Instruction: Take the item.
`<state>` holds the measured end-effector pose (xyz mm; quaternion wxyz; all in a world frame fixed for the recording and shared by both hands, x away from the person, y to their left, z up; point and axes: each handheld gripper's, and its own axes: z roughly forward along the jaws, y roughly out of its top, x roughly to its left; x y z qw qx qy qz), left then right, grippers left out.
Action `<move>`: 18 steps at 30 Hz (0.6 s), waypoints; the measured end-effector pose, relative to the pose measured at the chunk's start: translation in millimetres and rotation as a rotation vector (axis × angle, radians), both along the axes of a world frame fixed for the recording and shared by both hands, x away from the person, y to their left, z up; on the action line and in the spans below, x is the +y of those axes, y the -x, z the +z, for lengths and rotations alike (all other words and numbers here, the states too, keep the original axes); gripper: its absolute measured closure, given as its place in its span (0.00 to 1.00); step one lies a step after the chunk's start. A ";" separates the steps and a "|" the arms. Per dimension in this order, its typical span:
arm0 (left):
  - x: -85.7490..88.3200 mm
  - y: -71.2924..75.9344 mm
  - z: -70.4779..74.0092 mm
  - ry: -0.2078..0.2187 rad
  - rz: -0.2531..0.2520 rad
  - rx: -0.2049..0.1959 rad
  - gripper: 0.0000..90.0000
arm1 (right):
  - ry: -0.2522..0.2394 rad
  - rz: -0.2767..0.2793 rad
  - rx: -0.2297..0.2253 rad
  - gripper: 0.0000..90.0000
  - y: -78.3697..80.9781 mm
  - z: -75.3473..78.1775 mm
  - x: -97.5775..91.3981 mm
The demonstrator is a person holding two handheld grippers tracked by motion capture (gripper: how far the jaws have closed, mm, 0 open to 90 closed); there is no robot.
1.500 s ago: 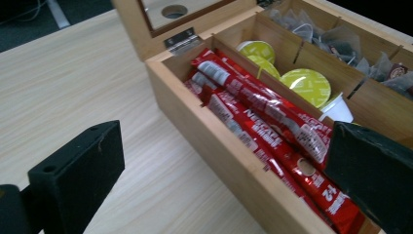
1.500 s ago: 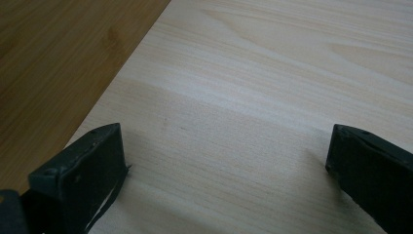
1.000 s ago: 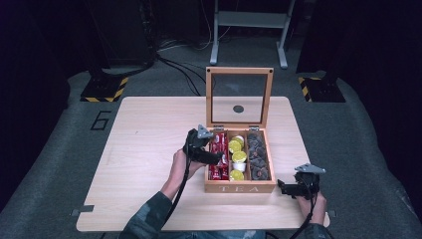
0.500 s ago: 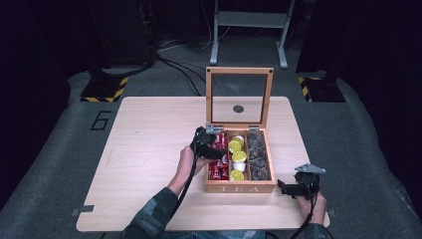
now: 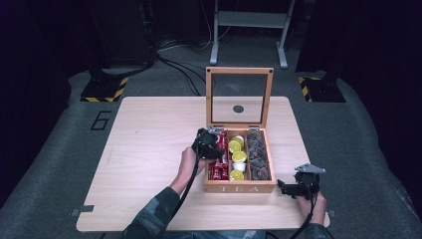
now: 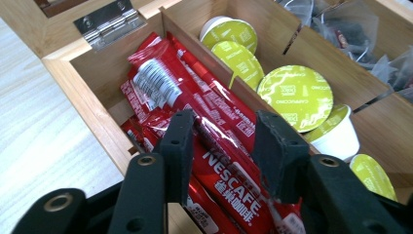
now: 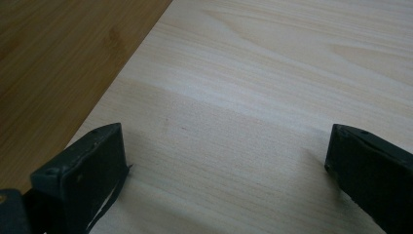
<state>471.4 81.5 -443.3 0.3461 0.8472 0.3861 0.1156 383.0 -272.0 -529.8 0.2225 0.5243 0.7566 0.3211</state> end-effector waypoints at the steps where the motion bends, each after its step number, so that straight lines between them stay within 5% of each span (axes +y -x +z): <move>1: 0.6 -0.1 -0.3 0.006 0.005 0.005 0.68 | 0.001 -0.002 -0.004 0.01 0.0 -0.2 0.1; 18: 4.2 2.0 -2.6 0.039 0.032 0.022 0.85 | 0.001 -0.003 -0.006 0.01 0.1 -0.2 0.2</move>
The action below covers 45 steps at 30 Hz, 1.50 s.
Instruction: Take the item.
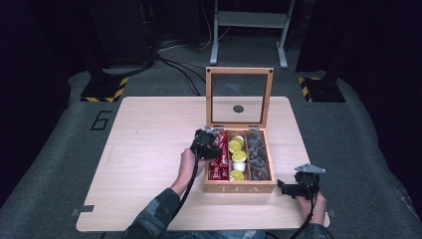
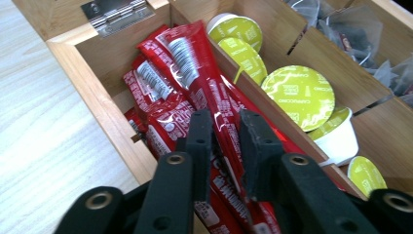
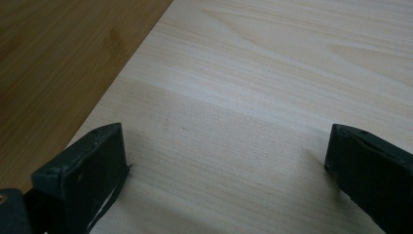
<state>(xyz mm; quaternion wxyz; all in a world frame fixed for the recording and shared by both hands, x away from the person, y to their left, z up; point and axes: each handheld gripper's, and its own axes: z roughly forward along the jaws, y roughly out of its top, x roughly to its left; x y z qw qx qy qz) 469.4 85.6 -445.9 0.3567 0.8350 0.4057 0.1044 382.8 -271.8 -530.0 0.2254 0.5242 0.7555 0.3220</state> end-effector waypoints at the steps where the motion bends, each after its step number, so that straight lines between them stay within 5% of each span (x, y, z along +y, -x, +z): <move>1: 0.0 0.0 0.0 0.000 0.000 0.000 0.86 | 0.000 0.000 0.000 0.01 0.0 0.0 0.0; 18: 2.1 9.0 11.6 0.033 -0.014 -0.058 0.92 | 0.000 0.000 0.000 0.01 0.0 0.0 0.0; 45: 33.3 30.2 48.0 0.088 -0.007 -0.172 0.92 | 0.000 0.001 -0.001 0.01 0.0 0.0 0.0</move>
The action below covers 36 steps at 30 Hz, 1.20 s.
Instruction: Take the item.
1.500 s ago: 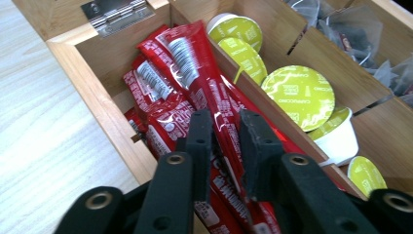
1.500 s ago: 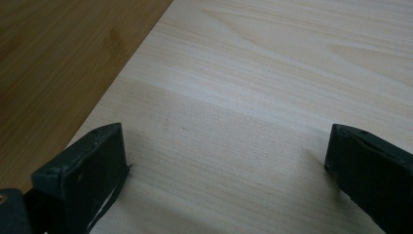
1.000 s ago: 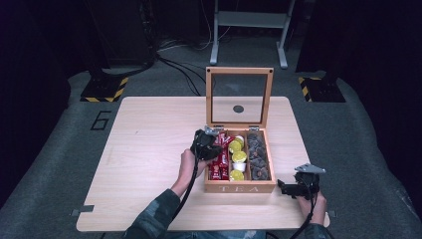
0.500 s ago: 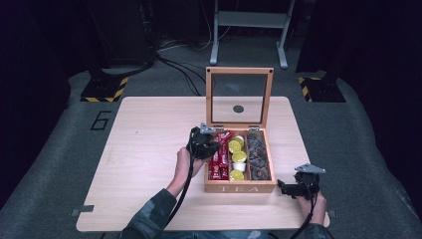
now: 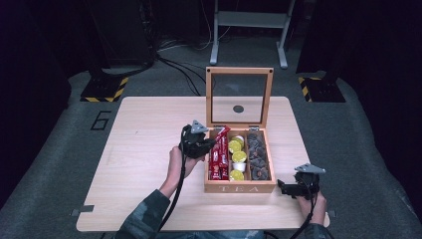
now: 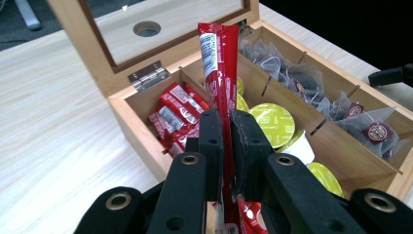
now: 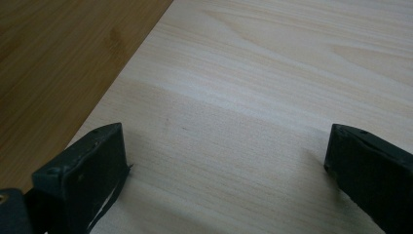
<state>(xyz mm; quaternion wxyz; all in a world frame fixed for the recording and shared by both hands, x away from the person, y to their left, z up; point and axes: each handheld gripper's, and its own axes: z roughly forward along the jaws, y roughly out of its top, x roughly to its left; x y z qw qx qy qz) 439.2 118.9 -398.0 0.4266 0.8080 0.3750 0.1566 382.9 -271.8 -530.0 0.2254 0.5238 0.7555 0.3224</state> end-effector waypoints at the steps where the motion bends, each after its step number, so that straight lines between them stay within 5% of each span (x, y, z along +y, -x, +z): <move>1: 0.0 0.0 0.0 0.000 0.000 0.000 0.92 | 0.000 0.000 0.000 0.01 0.0 0.0 0.0; 36: 73.0 4.5 12.5 0.022 0.123 -0.061 0.92 | 0.000 -0.001 0.000 0.01 -0.1 0.0 0.0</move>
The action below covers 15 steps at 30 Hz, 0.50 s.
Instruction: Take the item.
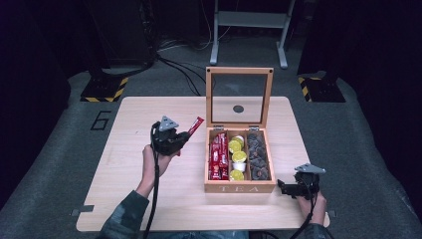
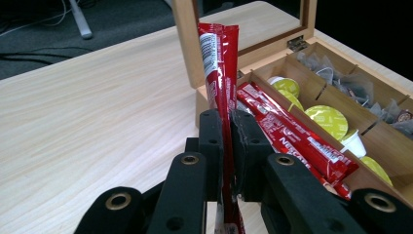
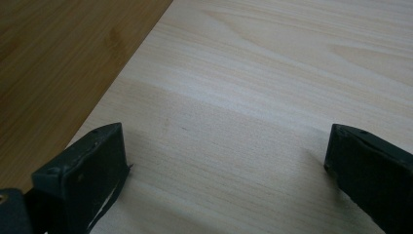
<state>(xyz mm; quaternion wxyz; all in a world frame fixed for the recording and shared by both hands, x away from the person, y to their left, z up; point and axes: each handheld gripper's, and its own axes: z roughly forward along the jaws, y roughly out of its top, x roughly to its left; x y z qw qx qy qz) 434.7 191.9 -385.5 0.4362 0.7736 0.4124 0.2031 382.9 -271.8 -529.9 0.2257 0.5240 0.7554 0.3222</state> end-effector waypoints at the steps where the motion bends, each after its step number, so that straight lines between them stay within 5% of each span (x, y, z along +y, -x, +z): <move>1: 2.0 0.5 -0.5 0.001 0.003 0.000 0.92 | -0.001 -0.001 0.000 0.01 0.0 0.0 0.0; 15: 36.4 -2.6 -8.4 0.012 0.076 -0.002 0.92 | -0.001 -0.002 0.000 0.01 0.0 0.0 0.0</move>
